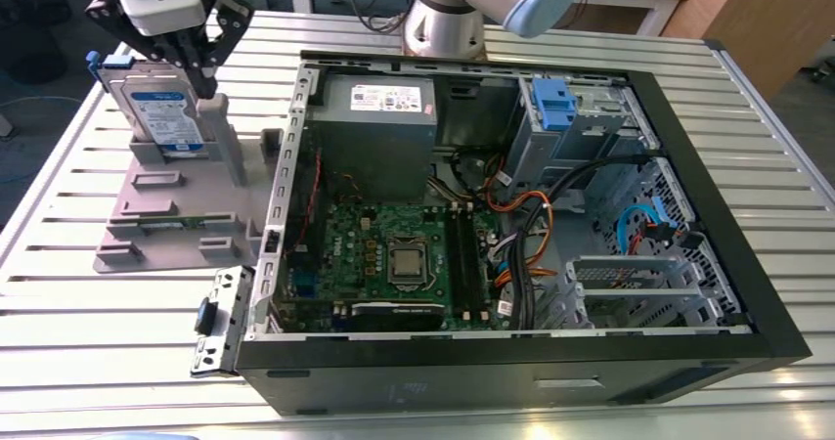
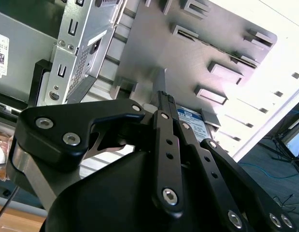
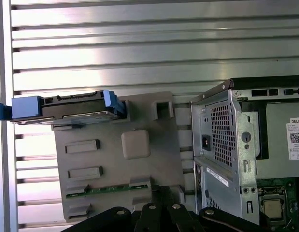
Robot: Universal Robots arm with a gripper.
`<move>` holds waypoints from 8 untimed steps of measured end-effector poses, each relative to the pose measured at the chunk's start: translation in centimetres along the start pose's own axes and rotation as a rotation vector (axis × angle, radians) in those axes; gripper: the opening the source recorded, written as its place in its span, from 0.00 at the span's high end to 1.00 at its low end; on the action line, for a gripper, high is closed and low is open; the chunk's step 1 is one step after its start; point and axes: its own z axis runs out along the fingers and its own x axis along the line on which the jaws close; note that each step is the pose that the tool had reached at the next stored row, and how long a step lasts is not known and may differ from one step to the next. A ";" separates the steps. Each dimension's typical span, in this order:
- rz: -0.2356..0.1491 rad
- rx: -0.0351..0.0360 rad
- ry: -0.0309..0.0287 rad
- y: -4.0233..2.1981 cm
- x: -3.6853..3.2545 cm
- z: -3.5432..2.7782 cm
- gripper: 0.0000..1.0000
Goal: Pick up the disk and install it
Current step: 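Reach for the disk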
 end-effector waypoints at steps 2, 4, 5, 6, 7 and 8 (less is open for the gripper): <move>0.000 0.0000 0.0000 -0.01 0.05 0.01 0.89; 0.000 0.0000 0.0000 -0.01 0.11 0.02 0.89; 0.000 0.0000 0.0000 -0.01 0.13 0.02 0.89; 0.000 0.0000 0.0000 -0.01 0.16 0.03 0.89; 0.000 0.0000 0.0000 -0.02 0.19 0.03 0.89; 0.000 0.0000 0.0000 -0.02 0.22 0.03 0.89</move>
